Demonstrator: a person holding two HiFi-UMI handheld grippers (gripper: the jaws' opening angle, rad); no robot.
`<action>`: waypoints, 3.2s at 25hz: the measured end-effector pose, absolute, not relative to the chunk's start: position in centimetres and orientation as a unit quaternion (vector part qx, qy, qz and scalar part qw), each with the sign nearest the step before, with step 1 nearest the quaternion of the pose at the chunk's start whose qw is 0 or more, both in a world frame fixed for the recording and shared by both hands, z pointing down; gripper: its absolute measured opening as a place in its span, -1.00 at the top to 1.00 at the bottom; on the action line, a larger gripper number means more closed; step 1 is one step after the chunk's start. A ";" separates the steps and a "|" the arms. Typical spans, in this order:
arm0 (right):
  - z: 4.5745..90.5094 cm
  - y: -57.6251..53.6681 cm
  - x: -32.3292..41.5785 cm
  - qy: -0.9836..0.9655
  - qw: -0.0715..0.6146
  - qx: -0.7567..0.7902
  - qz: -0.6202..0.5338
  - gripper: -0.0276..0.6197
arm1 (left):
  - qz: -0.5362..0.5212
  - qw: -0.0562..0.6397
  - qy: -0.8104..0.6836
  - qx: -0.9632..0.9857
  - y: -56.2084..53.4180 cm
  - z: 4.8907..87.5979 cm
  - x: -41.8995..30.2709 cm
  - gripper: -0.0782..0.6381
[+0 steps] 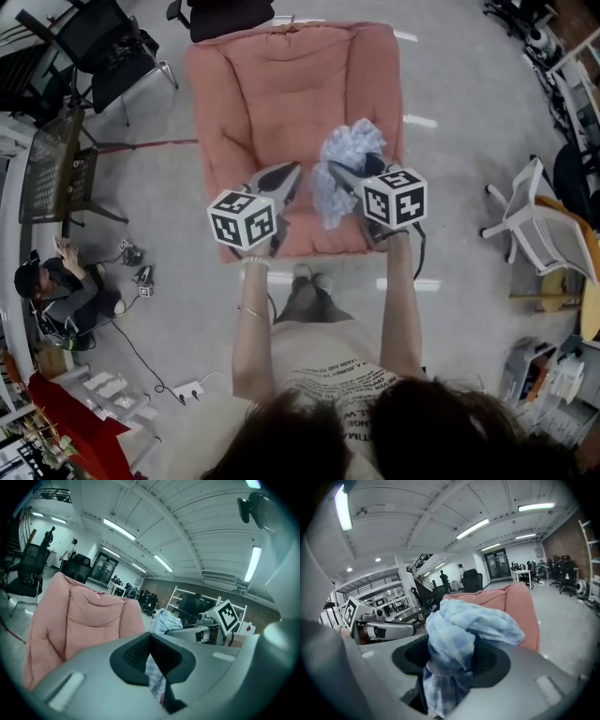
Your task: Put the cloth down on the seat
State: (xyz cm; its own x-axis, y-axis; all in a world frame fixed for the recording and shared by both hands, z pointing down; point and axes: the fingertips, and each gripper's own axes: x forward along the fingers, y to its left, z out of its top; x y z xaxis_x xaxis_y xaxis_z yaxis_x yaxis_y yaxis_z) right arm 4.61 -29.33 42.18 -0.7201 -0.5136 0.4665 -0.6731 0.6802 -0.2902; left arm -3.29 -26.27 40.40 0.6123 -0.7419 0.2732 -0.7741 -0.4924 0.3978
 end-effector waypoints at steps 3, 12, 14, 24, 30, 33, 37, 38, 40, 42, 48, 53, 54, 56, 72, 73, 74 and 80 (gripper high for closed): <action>43.9 -30.7 3.9 -0.897 0.182 0.324 0.238 0.17 | 0.040 0.256 -0.440 0.860 -27.5 41.9 -4.2 0.79; 50.7 -33.2 2.5 -0.885 0.225 0.308 0.267 0.17 | 0.060 0.298 -0.407 0.861 -29.4 49.1 -4.5 0.79; 52.3 -33.4 2.1 -0.883 0.238 0.302 0.268 0.17 | 0.059 0.307 -0.405 0.859 -29.6 50.6 -4.6 0.79; 60.6 -35.7 0.9 -0.870 0.263 0.294 0.296 0.17 | 0.055 0.348 -0.406 0.843 -32.4 58.0 -5.9 0.79; 65.9 -36.7 1.0 -0.854 0.294 0.294 0.312 0.17 | 0.063 0.377 -0.398 0.834 -33.1 62.8 -6.1 0.79; 68.2 -37.3 0.7 -0.848 0.302 0.293 0.323 0.17 | 0.071 0.392 -0.394 0.828 -33.4 65.0 -6.1 0.79; 70.5 -38.1 0.3 -0.833 0.313 0.299 0.346 0.17 | 0.081 0.408 -0.391 0.821 -33.9 67.5 -6.1 0.79; 71.0 -38.3 0.1 -0.830 0.316 0.299 0.349 0.17 | 0.082 0.411 -0.391 0.820 -34.0 68.0 -6.2 0.79; 72.2 -38.6 -0.2 -0.825 0.322 0.299 0.355 0.17 | 0.085 0.415 -0.387 0.819 -34.4 68.8 -6.2 0.79; 73.3 -38.7 -0.2 -0.820 0.328 0.300 0.361 0.17 | 0.089 0.424 -0.381 0.817 -34.6 69.7 -6.0 0.79; 76.2 -39.3 -0.5 -0.807 0.342 0.302 0.375 0.17 | 0.102 0.441 -0.372 0.811 -35.2 71.9 -6.4 0.79; 78.4 -39.1 -1.1 -0.798 0.362 0.300 0.377 0.16 | 0.106 0.455 -0.370 0.803 -35.8 73.6 -6.8 0.79; 78.8 -39.1 -1.1 -0.796 0.363 0.301 0.378 0.16 | 0.109 0.457 -0.368 0.803 -35.7 73.9 -6.8 0.79; 79.5 -39.0 -1.4 -0.793 0.367 0.303 0.381 0.16 | 0.115 0.462 -0.363 0.801 -35.4 74.6 -6.7 0.79; 82.5 -39.0 -2.0 -0.773 0.388 0.314 0.392 0.14 | 0.124 0.488 -0.356 0.788 -35.0 77.2 -7.3 0.79; 82.6 -39.1 -2.0 -0.773 0.387 0.317 0.390 0.13 | 0.124 0.488 -0.356 0.788 -35.0 77.2 -7.3 0.79; 82.6 -39.1 -2.1 -0.772 0.386 0.321 0.390 0.12 | 0.125 0.488 -0.355 0.788 -34.9 77.3 -7.3 0.79; 82.8 -38.7 -2.3 -0.771 0.382 0.326 0.392 0.04 | 0.121 0.489 -0.358 0.786 -34.6 77.0 -7.6 0.79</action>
State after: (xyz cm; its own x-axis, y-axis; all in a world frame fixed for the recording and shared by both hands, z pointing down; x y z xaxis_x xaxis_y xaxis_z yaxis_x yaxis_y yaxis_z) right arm -2.25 -38.69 82.76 -0.4962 -0.2036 0.8440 -0.8018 0.4802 -0.3556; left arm -7.63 -34.57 76.99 0.7144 -0.4444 0.5404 -0.6812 -0.2653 0.6824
